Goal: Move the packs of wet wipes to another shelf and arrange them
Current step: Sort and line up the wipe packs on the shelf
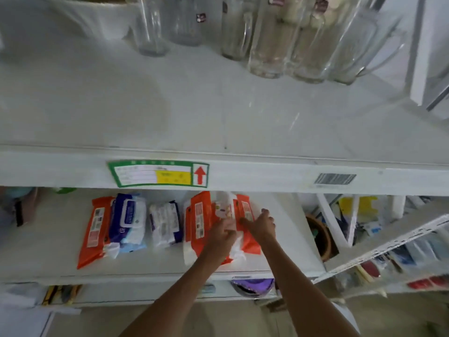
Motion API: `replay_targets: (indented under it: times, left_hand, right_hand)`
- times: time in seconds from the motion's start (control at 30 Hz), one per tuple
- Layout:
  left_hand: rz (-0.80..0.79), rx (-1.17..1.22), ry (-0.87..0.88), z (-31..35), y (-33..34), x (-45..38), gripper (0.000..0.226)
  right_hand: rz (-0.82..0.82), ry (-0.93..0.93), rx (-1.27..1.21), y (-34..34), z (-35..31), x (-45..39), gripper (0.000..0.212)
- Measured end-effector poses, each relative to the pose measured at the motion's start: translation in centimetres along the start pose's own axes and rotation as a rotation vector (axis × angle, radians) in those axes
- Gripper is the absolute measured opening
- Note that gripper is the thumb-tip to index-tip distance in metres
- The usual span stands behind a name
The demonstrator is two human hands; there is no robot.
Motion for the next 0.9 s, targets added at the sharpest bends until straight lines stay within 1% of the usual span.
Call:
replay_targets:
  times: [0.03,0.07,0.13,0.2,0.23,0.3,0.33,0.4,0.43,0.5,0.57,0.63,0.67,0.7,0.77,0.8,0.87,0.9]
  left_hand:
    - [0.054,-0.022,-0.013,0.0,0.7,-0.4,0.008]
    - [0.11,-0.033,-0.017,0.3,1.2,-0.7,0.008]
    - [0.185,-0.05,-0.017,0.7,2.2,-1.6,0.015]
    - [0.218,-0.054,-0.034,1.1,2.9,-2.2,0.015]
    - [0.275,-0.078,-0.055,0.7,2.9,-2.7,0.016]
    - [0.405,-0.192,-0.102,0.4,2.1,-3.1,0.018]
    - [0.422,-0.222,-0.158,-0.1,2.1,-3.3,0.018]
    - [0.358,-0.194,-0.241,-0.4,3.0,-3.5,0.023]
    - [0.306,-0.162,-0.26,-0.2,4.0,-3.7,0.028]
    - [0.251,-0.121,-0.244,1.3,5.9,-4.1,0.034]
    - [0.226,-0.157,-0.192,2.8,7.6,-4.6,0.027]
    - [0.215,-0.226,-0.118,3.9,8.4,-4.6,0.013]
    - [0.237,-0.271,-0.09,4.0,8.2,-4.4,0.007]
    - [0.271,-0.308,-0.073,3.8,7.5,-4.1,0.007]
    - [0.342,-0.373,-0.106,2.1,5.6,-3.9,0.005]
    - [0.38,-0.419,-0.135,1.4,4.6,-3.6,0.008]
    - [0.445,-0.519,-0.175,0.0,3.3,-3.5,0.025]
    - [0.483,-0.547,-0.177,-0.1,2.9,-3.5,0.033]
  right_hand:
    - [-0.018,-0.011,-0.038,0.4,0.3,-0.9,0.091]
    - [-0.03,-0.006,-0.067,0.5,0.6,-1.3,0.086]
    - [-0.086,0.038,-0.147,0.7,1.1,-2.0,0.071]
    - [-0.157,0.083,-0.263,1.1,1.6,-2.5,0.054]
    - [-0.185,0.079,-0.319,1.3,1.7,-2.8,0.054]
    - [-0.211,0.058,-0.385,1.3,1.6,-3.4,0.06]
    - [-0.212,0.041,-0.406,1.0,1.4,-3.6,0.056]
    - [-0.201,-0.003,-0.441,-0.1,1.4,-3.9,0.042]
    - [-0.187,-0.025,-0.449,-1.0,1.5,-4.0,0.042]
    - [-0.129,-0.059,-0.452,-3.7,2.2,-4.5,0.05]
    - [-0.081,-0.077,-0.452,-6.2,3.6,-5.1,0.051]
    - [-0.047,-0.074,-0.417,-7.7,5.9,-5.7,0.05]
    - [-0.03,-0.072,-0.362,-8.0,7.0,-6.0,0.051]
    - [-0.011,-0.077,-0.285,-8.1,8.1,-6.3,0.052]
    - [0.025,-0.067,-0.134,-7.8,9.2,-6.5,0.052]
    - [0.053,-0.065,-0.067,-7.9,9.1,-6.3,0.052]
    - [0.103,-0.067,0.034,-8.1,8.3,-5.7,0.052]
    - [0.109,-0.067,0.043,-8.0,8.0,-5.3,0.052]
Point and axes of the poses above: each hand's wrist, its own x-axis away from the middle knuckle, its own y-axis out of the palm, z = x × y, the point moved 8 cm from there along -x, towards the middle knuckle, and after that the axes turned 7 degrees about -y, right-handed, at the moved point
